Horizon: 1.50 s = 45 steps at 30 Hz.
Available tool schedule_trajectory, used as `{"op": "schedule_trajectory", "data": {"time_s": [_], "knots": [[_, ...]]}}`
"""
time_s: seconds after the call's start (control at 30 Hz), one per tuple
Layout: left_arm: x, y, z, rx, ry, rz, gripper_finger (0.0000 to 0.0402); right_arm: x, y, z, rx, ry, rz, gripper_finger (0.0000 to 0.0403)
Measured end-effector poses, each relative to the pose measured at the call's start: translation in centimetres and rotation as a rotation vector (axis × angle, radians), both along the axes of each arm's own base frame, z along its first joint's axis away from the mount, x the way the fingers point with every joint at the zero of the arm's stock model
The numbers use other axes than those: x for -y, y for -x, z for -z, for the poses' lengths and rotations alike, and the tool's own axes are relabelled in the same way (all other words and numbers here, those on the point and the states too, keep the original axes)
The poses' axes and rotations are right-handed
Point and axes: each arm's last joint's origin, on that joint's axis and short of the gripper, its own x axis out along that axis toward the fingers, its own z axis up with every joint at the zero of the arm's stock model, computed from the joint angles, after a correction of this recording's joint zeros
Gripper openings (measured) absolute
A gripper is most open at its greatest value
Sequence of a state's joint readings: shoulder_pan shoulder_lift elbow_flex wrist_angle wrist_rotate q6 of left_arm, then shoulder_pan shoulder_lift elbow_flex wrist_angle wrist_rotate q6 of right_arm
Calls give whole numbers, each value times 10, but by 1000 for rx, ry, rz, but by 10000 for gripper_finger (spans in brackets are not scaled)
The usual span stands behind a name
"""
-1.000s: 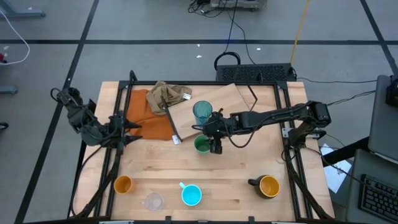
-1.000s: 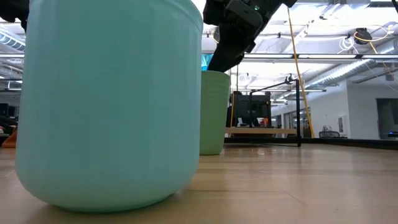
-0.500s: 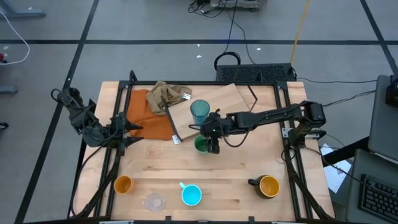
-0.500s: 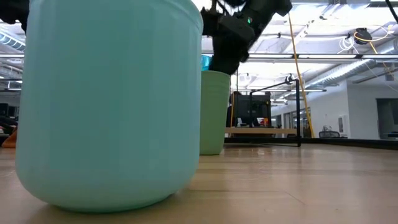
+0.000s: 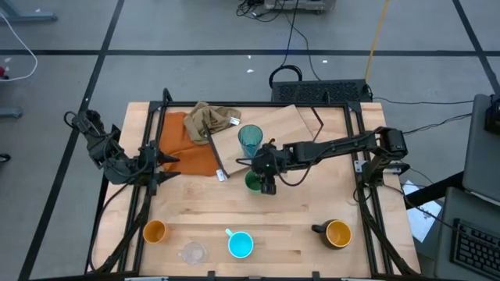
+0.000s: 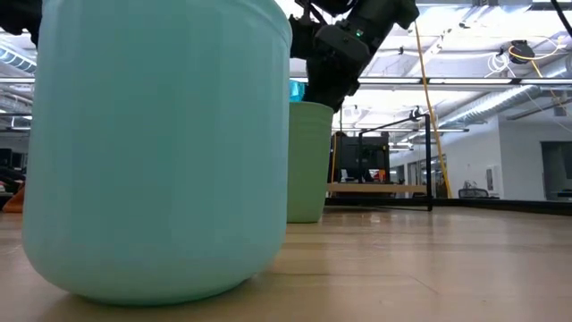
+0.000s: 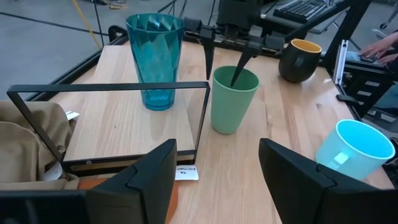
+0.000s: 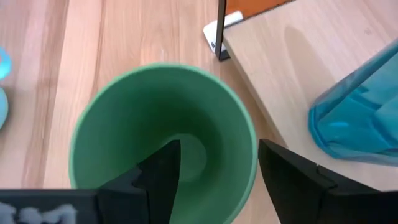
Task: Stack small to large cups/mugs on shelf
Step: Put the green cup on the shelf
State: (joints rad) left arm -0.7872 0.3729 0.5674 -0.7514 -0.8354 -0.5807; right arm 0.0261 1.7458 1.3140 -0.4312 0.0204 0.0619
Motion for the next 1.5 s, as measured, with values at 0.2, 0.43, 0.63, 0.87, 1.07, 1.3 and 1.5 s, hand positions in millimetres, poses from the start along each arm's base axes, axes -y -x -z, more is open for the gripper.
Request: {"op": "schedule_trajectory", "data": {"time_s": [0.2, 0.43, 0.63, 0.87, 1.07, 1.3, 1.5], "knots": [[0, 0, 0, 0, 4, -2, 230, -2, 2, 1, -24, -2, -1, 190], [0, 0, 0, 1, 4, -4, 230, -9, 5, 3, -59, -17, 9, 68], [0, 0, 0, 3, 16, -9, 230, -14, 12, -1, -92, -10, 14, 7], [0, 0, 0, 3, 21, -12, 230, -15, 28, -23, -80, 27, 70, 3], [0, 0, 0, 3, 20, -12, 230, -14, 44, -50, -8, -6, 105, 2], [0, 0, 0, 2, 15, -10, 230, 1, 64, -65, -31, 74, 181, 1], [0, 0, 0, 2, 16, -10, 230, 19, 79, -83, 6, 133, 230, 1]]}}
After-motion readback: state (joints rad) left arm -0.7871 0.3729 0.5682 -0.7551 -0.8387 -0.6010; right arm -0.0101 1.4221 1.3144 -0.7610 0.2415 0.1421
